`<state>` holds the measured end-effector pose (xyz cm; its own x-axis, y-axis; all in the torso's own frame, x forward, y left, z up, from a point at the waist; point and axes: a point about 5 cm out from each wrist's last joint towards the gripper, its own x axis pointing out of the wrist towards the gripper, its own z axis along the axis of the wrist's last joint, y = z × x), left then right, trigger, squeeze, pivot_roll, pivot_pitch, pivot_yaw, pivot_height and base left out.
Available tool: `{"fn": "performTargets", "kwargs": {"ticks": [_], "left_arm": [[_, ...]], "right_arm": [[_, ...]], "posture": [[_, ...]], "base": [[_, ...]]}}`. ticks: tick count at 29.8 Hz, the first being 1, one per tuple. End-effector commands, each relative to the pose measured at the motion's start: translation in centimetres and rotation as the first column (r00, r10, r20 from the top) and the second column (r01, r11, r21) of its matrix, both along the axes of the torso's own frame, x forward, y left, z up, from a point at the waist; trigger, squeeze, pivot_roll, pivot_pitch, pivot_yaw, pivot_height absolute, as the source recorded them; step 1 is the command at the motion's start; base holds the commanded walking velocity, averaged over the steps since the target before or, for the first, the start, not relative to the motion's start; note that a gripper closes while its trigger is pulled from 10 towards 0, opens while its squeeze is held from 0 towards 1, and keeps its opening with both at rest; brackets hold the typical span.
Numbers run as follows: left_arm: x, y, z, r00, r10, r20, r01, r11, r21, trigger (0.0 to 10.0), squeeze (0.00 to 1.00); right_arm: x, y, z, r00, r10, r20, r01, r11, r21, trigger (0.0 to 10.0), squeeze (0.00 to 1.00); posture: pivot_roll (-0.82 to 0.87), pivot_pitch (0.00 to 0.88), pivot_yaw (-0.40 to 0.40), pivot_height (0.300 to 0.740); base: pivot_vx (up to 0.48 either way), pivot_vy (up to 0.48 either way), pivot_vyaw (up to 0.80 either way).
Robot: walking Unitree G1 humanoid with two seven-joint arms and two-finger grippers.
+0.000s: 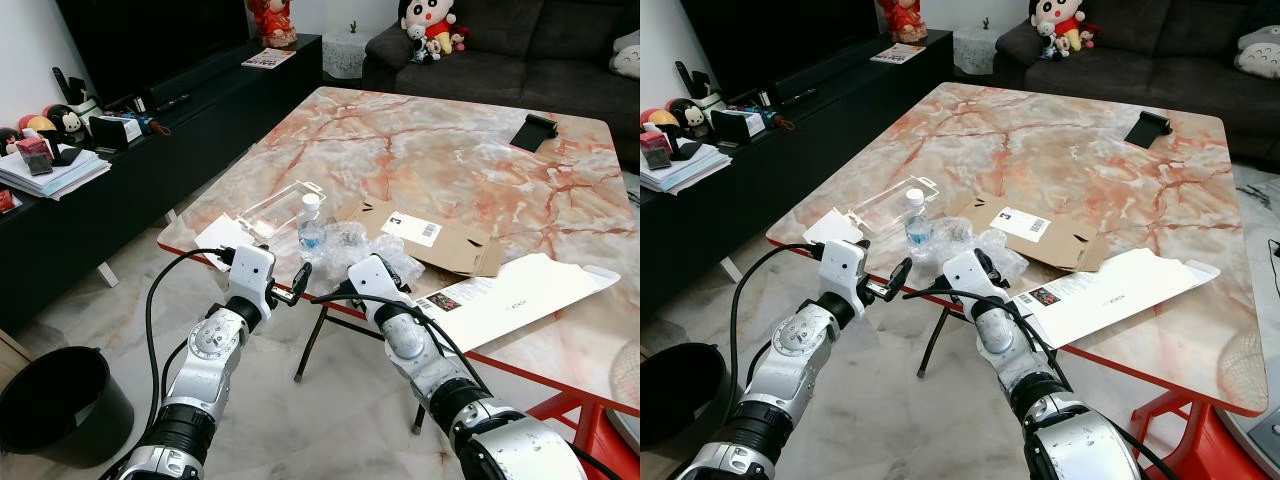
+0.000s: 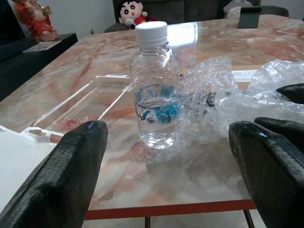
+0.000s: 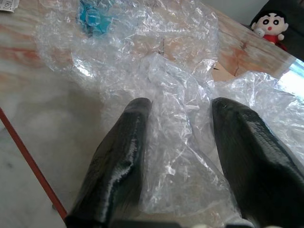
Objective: Picking trash to rubbish bin
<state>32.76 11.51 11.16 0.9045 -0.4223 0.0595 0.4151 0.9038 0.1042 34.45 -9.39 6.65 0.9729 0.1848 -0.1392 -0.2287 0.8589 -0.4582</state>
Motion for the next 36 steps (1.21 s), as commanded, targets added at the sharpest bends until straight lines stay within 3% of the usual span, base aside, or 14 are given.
{"fn": "performTargets", "kwargs": {"ticks": [1,21,32,33,34,36], "left_arm": [[0.1,-0.2,0.5,1.000,-0.011,0.018,0.010,1.000,0.021,10.0,0.00],[0.1,-0.7,0.5,1.000,-0.021,0.018,0.021,1.000,0.017,10.0,0.00],[0.1,-0.8,0.4,1.000,-0.006,0.017,0.006,1.000,-0.010,10.0,0.00],[0.1,-0.8,0.5,1.000,-0.002,0.019,0.003,1.000,-0.026,10.0,0.00],[0.1,-0.8,0.5,1.000,-0.002,0.026,0.003,0.999,-0.033,10.0,0.00],[0.1,-0.9,0.8,0.999,-0.002,0.038,0.003,0.999,-0.047,10.0,0.00]], "right_arm": [[-0.1,0.0,-0.2,1.000,0.002,-0.011,-0.002,1.000,-0.017,0.0,0.00],[0.2,-0.1,0.3,1.000,-0.010,0.014,0.010,1.000,-0.006,0.0,0.00],[1.1,-0.7,1.9,0.996,-0.059,0.062,0.054,0.995,0.082,0.0,0.00],[1.3,-0.9,2.3,0.994,-0.073,0.078,0.065,0.993,0.104,4.2,0.00],[1.5,-1.0,2.7,0.993,-0.083,0.088,0.071,0.990,0.125,10.0,0.00],[1.8,-1.2,3.3,0.989,-0.097,0.111,0.079,0.985,0.156,10.0,0.00]], "posture": [[0.06,0.000,0.029,0.740],[0.05,0.000,0.031,0.740],[0.05,0.000,0.031,0.740],[0.05,0.000,0.030,0.740],[0.05,0.000,0.030,0.740],[0.05,0.000,0.029,0.740]], "base": [[0.000,0.000,0.00],[0.000,0.000,0.00],[0.000,0.000,0.00],[0.000,0.000,0.00],[0.000,0.000,0.00],[0.000,0.000,0.00]]}}
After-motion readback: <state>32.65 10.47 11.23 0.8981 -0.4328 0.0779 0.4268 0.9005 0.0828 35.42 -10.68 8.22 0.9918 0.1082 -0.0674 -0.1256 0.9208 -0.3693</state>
